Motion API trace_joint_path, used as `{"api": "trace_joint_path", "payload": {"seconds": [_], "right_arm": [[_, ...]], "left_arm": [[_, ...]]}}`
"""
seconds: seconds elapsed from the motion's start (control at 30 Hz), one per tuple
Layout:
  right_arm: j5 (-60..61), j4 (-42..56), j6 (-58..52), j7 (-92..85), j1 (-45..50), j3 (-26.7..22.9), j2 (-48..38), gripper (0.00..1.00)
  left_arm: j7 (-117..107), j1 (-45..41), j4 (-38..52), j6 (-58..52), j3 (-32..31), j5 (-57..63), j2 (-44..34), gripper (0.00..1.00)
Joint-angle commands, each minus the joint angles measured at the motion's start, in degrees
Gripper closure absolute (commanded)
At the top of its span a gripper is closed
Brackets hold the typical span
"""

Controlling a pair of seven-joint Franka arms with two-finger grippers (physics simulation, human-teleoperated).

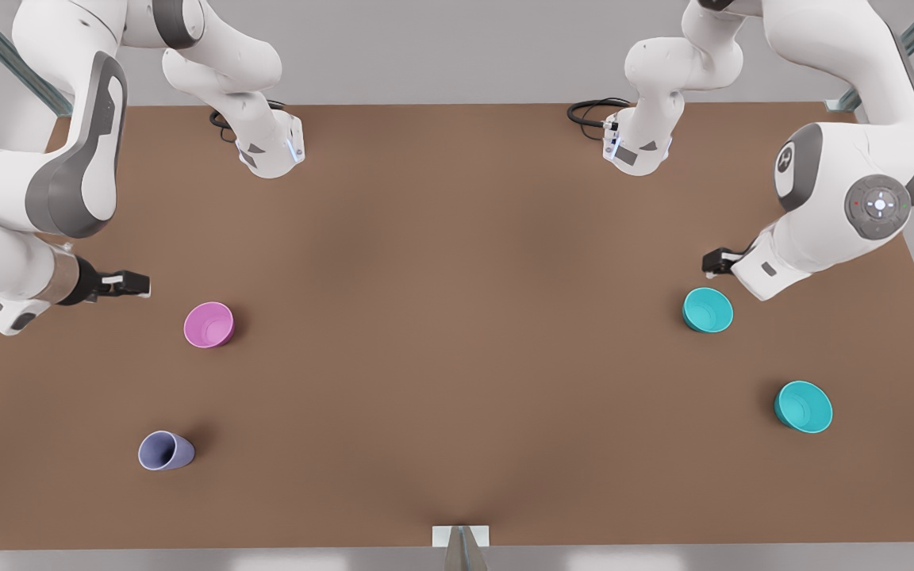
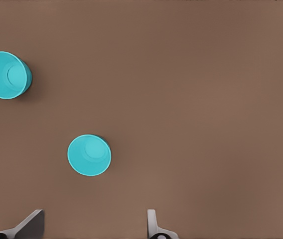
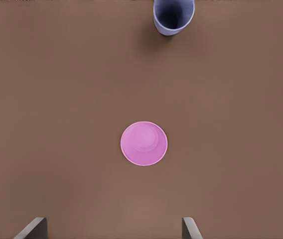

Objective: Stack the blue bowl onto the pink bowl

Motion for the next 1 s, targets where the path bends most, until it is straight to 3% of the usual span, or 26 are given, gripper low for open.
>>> {"api": "trace_joint_path", "payload": {"seconds": [0.0, 0.1, 0.13, 0.3, 0.4, 0.57, 0.97], "right_arm": [[0.1, 0.1, 1.5, -4.4, 0.0, 0.0, -0.1, 0.00], [1.0, 0.6, 1.6, -4.9, -0.9, 0.1, 1.2, 0.00], [2.8, -5.0, 3.0, -4.6, -1.3, 0.1, 1.3, 0.00], [3.0, -30.6, 35.7, -4.4, -3.0, -0.2, -0.3, 0.00], [2.7, -37.1, 48.8, -4.8, -4.2, -0.2, 1.4, 0.00], [3.2, -38.8, 54.1, -4.3, -5.1, -0.2, 3.1, 0.00], [10.9, -43.4, 53.9, -5.3, -6.6, 0.1, 10.0, 0.00]], "left_arm": [[-0.9, -0.1, 0.1, 1.0, 0.0, -0.2, 0.0, 0.00], [-0.9, -0.1, 0.1, 1.0, 0.0, -0.2, 0.0, 0.00], [-0.9, -0.1, 0.1, 1.0, 0.0, -0.3, 0.0, 0.00], [-0.8, -0.3, 2.2, 1.1, 0.0, -1.4, 1.9, 0.00], [-0.6, -0.7, 2.6, 1.1, -0.6, -6.2, 2.0, 0.00], [0.4, -0.1, 2.6, -0.2, -0.5, -6.4, 3.7, 0.00], [0.5, 1.2, 2.6, -0.5, -0.4, -6.1, 4.4, 0.00]]}}
